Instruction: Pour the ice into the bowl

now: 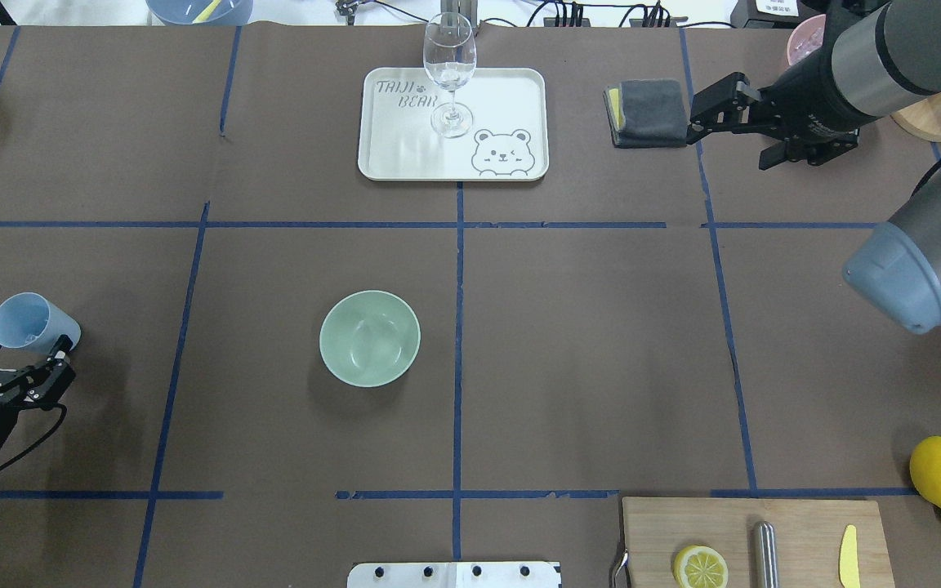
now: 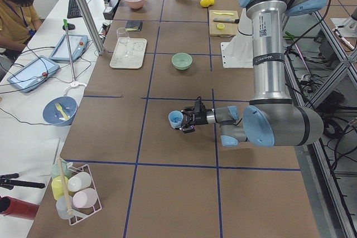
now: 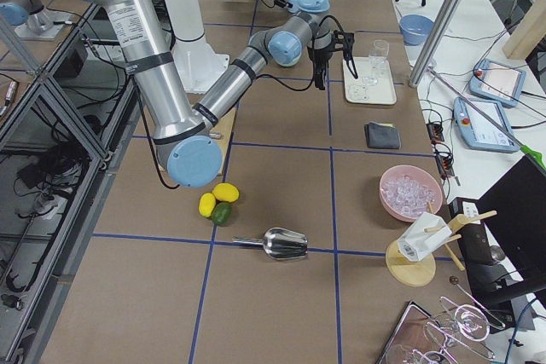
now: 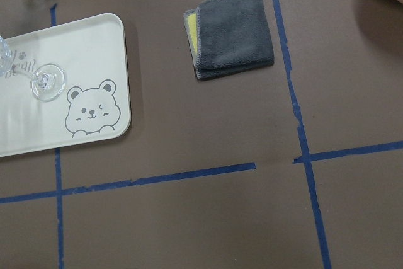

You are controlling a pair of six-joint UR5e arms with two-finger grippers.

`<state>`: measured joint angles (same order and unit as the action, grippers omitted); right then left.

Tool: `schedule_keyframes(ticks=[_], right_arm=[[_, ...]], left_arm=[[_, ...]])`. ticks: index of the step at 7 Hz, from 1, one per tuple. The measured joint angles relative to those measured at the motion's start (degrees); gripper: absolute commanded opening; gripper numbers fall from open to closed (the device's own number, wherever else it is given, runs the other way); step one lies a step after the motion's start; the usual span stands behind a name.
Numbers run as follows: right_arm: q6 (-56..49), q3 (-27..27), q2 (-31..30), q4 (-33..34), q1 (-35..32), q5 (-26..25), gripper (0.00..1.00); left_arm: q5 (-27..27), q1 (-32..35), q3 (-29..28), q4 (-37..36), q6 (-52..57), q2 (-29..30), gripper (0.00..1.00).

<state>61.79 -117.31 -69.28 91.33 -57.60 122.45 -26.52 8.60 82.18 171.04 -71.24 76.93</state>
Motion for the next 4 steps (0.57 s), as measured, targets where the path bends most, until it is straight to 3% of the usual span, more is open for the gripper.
schedule_keyframes(ticks=[4], right_arm=[[-0.43,-1.14,-0.04,0.60,-0.08,-0.14,1.00]], left_arm=[[-2.77,3.34,-1.91,-0.27,0.18,1.75,0.98]])
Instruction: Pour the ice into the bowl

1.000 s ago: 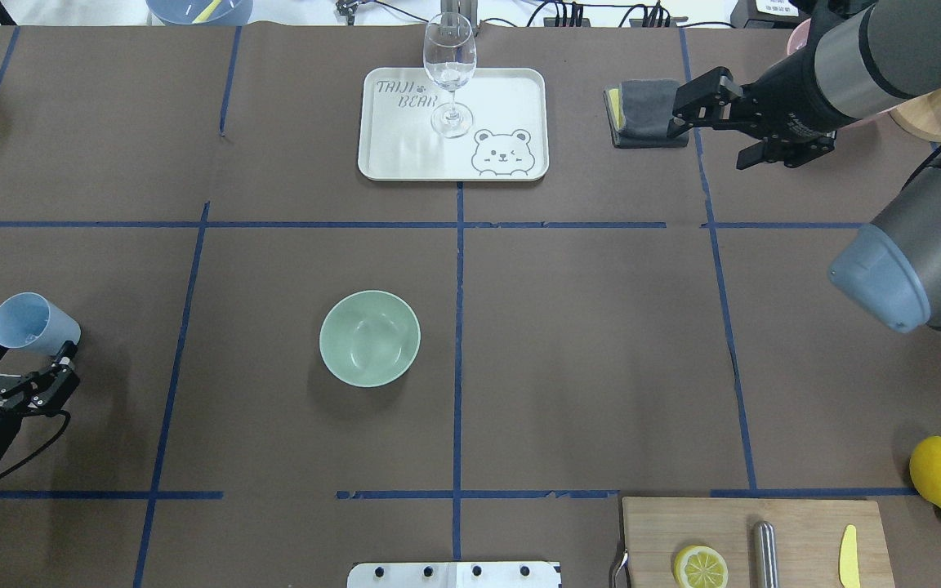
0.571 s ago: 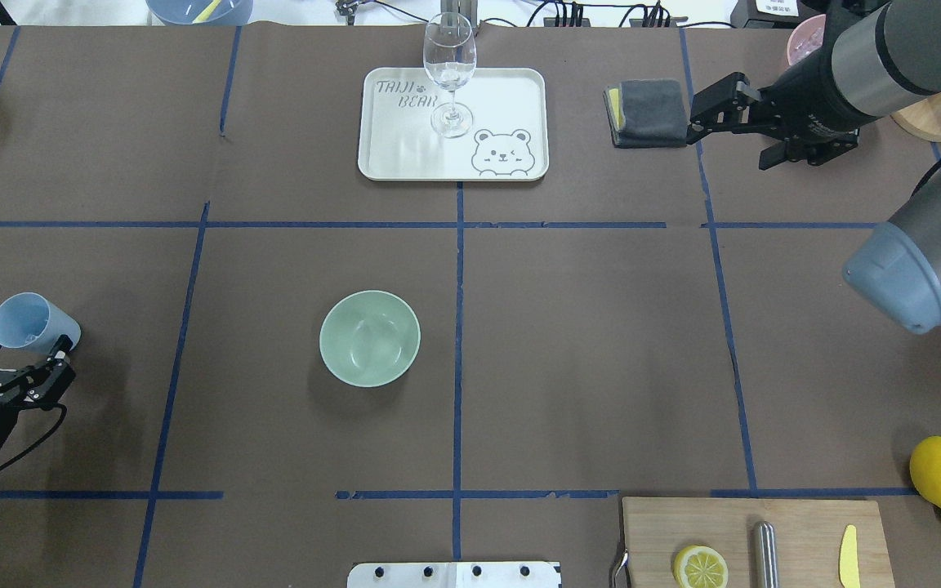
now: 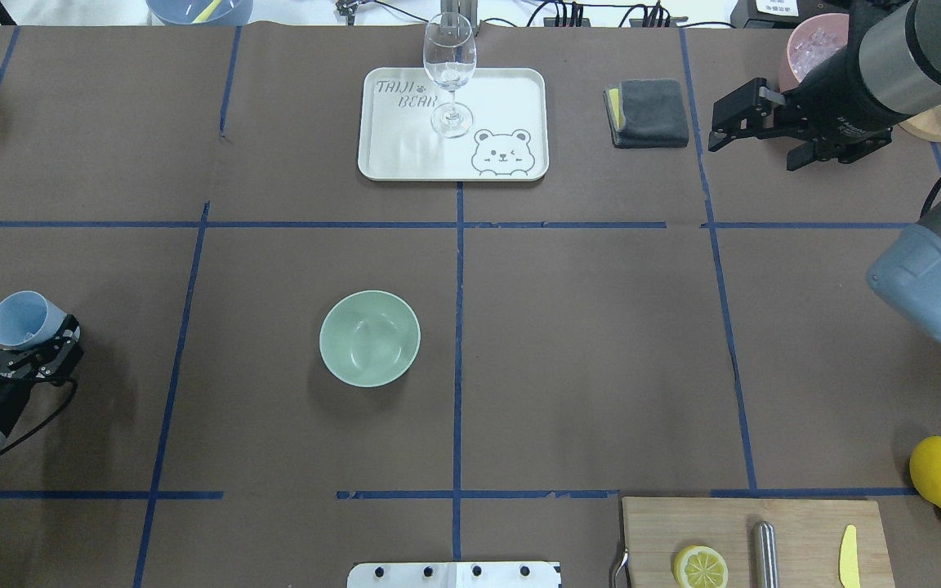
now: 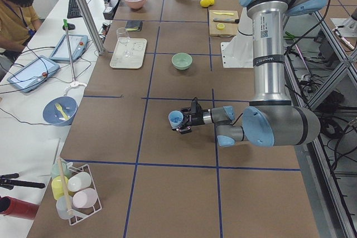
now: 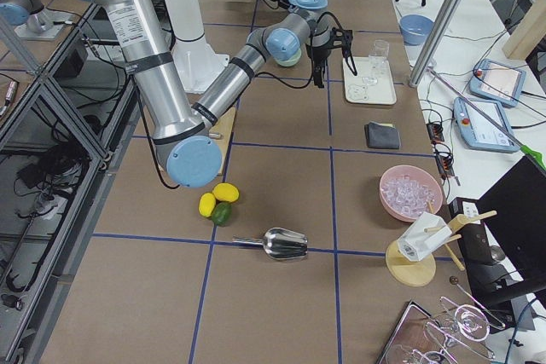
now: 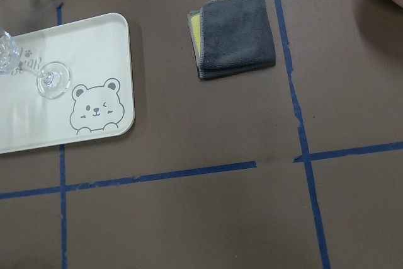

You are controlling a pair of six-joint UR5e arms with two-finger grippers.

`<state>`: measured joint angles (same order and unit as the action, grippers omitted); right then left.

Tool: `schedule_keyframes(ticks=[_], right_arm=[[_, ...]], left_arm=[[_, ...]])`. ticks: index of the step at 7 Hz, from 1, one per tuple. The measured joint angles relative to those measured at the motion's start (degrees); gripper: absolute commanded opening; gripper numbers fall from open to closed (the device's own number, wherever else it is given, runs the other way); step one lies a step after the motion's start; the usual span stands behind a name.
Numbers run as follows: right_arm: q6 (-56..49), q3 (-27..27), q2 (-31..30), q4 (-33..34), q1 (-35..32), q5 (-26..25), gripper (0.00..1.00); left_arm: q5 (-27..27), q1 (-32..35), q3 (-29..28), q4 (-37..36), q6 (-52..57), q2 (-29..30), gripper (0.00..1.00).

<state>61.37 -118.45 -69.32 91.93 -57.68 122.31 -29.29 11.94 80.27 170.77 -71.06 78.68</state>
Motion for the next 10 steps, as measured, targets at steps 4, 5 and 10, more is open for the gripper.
schedule_keyframes(ticks=[4,5,10], right_arm=[[0.06,-0.02,0.60,0.01,0.02,-0.25,1.00],[0.12,-0.02,0.68,0.00,0.03,-0.31,1.00],[0.10,0.59,0.31,-0.18,0.11,-0.72,1.00]], left_arm=[[-2.56,1.61,-0.08,0.40,4.38,1.06,0.00],[-3.12,2.49,0.31,1.46,8.94,1.88,0.00],[-13.32,7.56,14.38,5.57,49.85,11.29,0.00]])
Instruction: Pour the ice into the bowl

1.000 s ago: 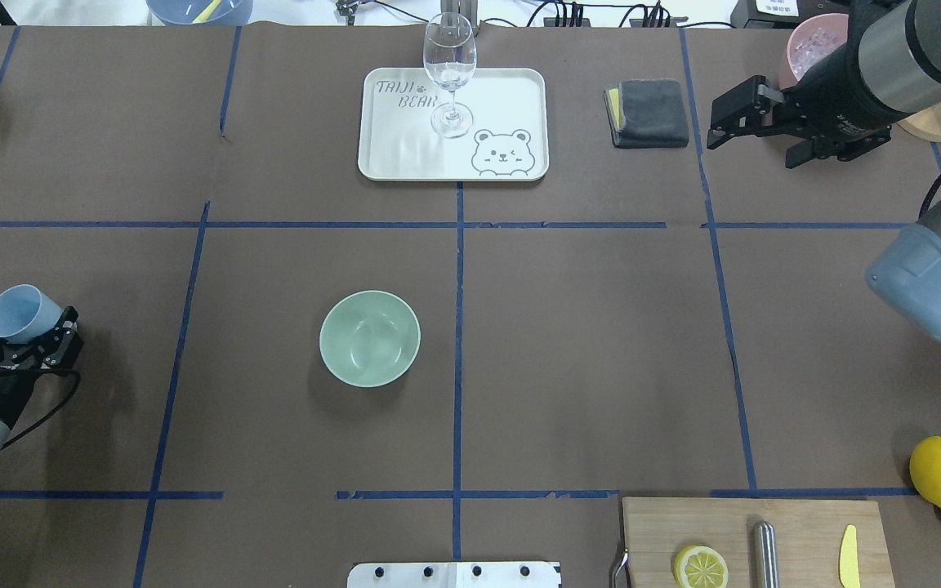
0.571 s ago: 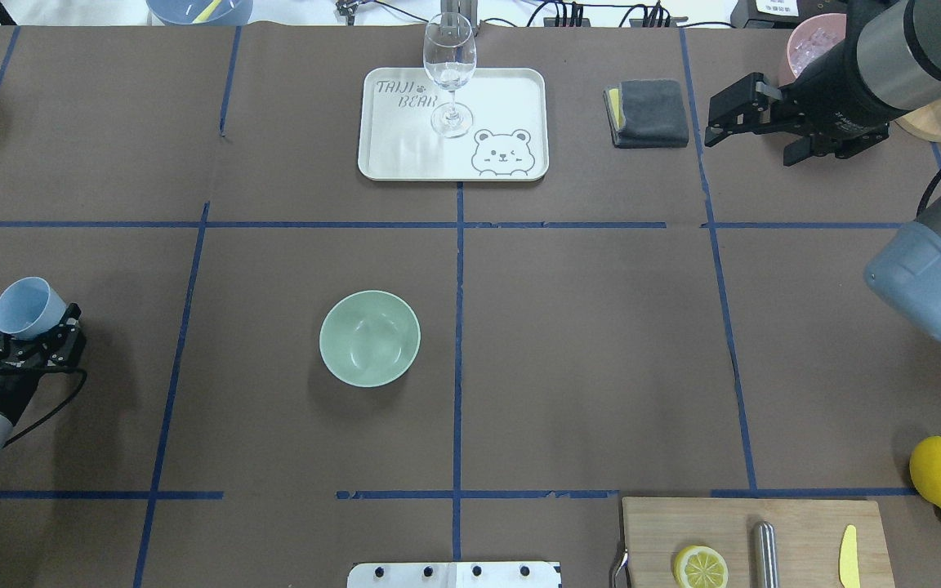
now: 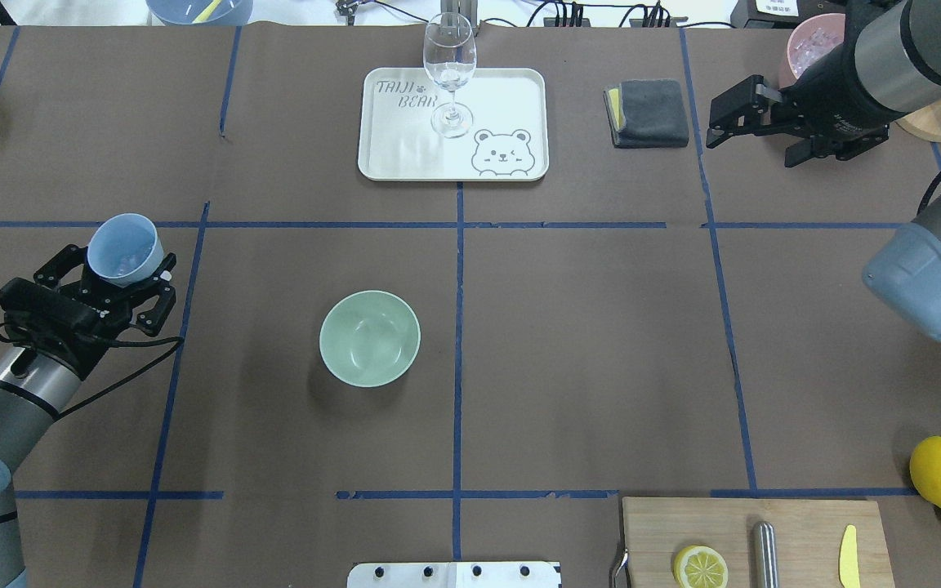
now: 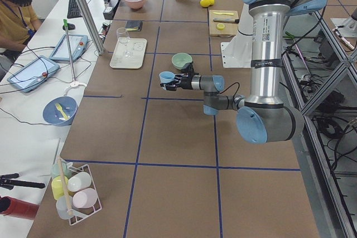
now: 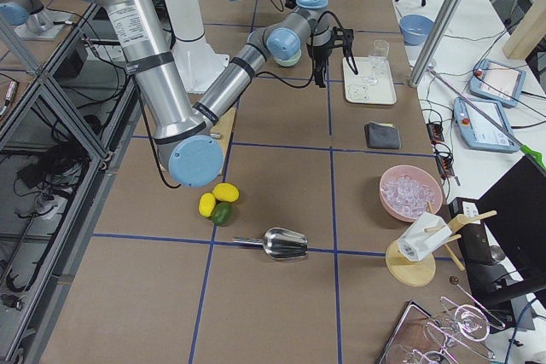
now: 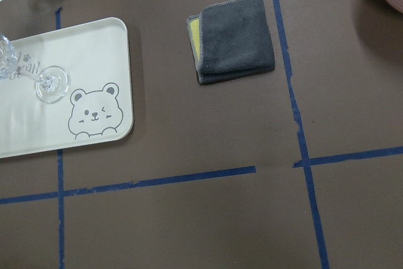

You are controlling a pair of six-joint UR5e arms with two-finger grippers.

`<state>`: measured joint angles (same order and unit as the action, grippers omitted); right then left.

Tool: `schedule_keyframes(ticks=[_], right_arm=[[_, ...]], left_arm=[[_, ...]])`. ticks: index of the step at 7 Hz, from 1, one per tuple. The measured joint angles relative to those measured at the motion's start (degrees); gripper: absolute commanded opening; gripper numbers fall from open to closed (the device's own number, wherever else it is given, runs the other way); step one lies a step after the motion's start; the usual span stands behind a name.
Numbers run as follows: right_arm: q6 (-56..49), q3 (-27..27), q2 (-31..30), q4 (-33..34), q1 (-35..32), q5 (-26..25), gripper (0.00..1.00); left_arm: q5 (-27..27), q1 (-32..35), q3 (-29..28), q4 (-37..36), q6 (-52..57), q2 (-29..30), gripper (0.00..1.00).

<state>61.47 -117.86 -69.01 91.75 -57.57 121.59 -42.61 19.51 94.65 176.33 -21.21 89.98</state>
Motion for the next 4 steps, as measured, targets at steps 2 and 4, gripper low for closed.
schedule_keyframes(ticks=[2,4], right_arm=[[0.03,0.02,-0.35,-0.10,-0.01,-0.15,1.00],[0.49,-0.21,-0.60,-0.08,-0.08,-0.15,1.00]], left_arm=[[-0.86,-0.20,2.28,-6.60,12.43,6.12,0.00],[-0.49,-0.51,2.41,-17.23,21.24,11.19,0.00]])
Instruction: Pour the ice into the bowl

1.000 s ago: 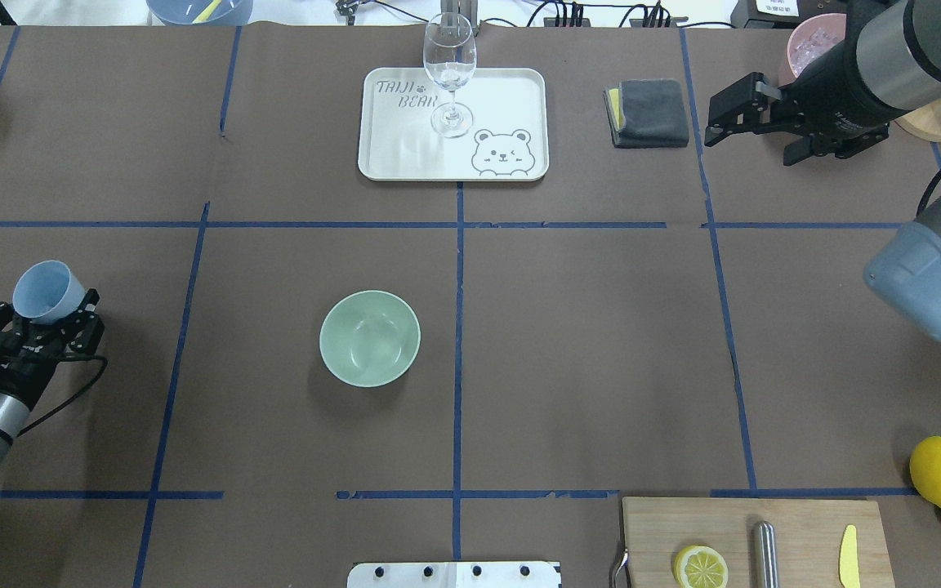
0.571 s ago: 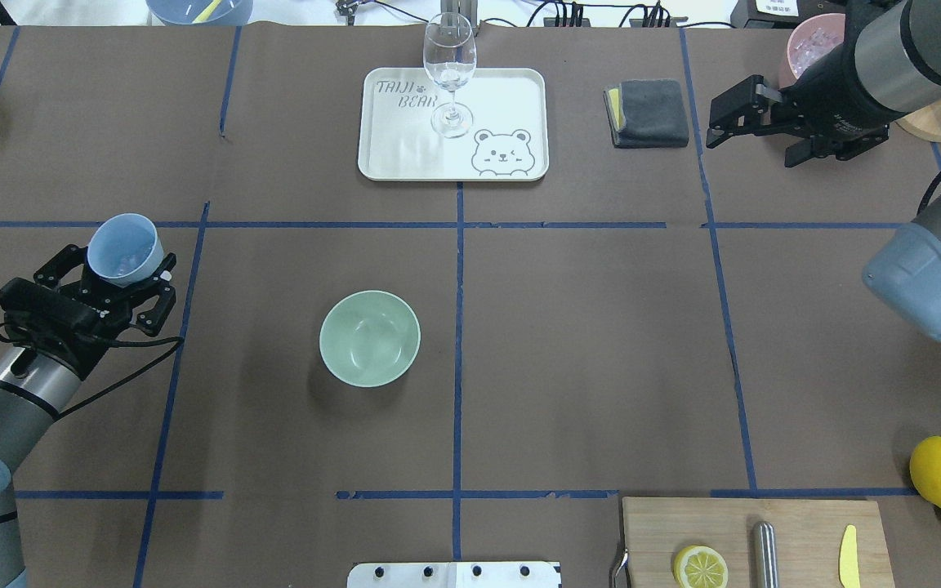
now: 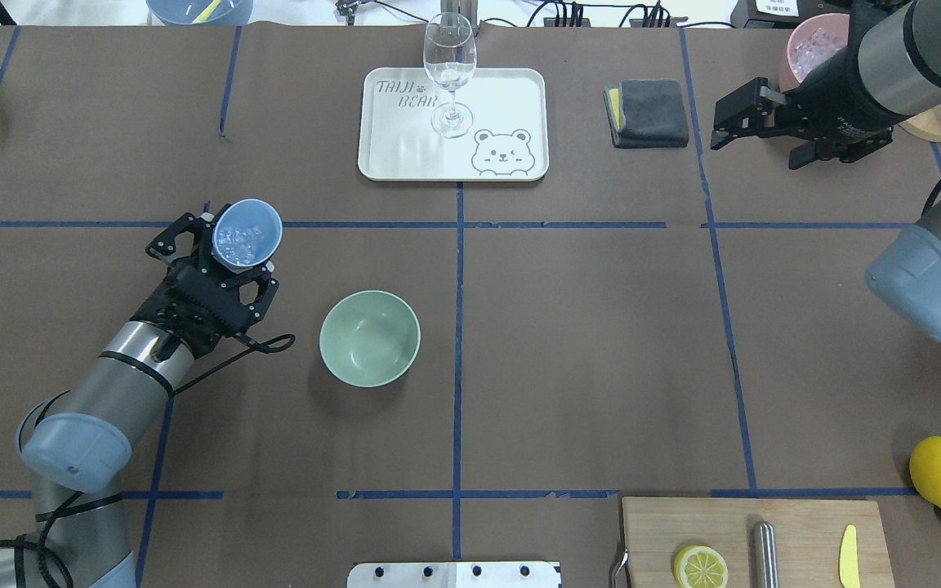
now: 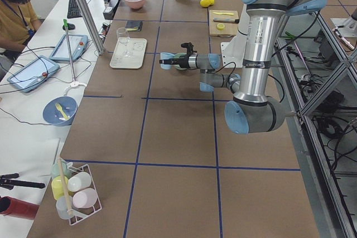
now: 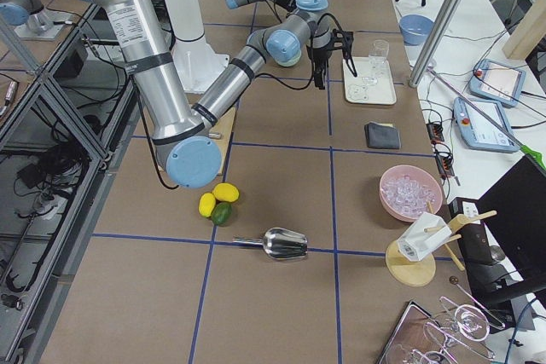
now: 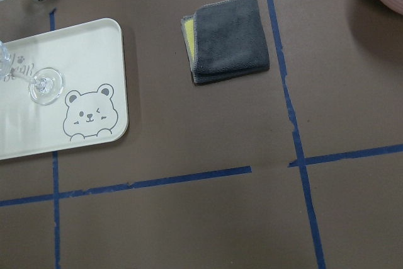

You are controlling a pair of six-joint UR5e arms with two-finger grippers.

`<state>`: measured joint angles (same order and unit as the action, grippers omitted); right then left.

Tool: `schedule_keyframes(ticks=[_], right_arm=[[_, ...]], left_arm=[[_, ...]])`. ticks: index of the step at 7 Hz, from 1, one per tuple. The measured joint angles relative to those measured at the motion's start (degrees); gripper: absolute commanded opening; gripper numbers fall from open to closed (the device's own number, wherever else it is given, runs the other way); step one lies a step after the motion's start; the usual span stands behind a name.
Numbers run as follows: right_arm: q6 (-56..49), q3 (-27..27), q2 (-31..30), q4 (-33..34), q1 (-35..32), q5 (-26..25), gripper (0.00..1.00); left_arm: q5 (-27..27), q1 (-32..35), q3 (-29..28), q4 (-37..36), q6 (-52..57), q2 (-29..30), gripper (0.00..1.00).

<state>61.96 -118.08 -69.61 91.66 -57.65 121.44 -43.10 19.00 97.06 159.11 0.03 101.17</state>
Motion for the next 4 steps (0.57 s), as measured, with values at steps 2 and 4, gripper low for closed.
schedule_keyframes(ticks=[2,4], right_arm=[[0.38,-0.57,-1.11,0.01,-0.19,-0.08,1.00],[2.00,-1.07,-3.09,0.01,-0.26,-0.42,1.00]], left_arm=[[2.79,-1.07,-0.39,-9.68,14.58,4.67,0.00],[6.66,-1.97,-1.26,-12.21,33.15,6.55,0.00]])
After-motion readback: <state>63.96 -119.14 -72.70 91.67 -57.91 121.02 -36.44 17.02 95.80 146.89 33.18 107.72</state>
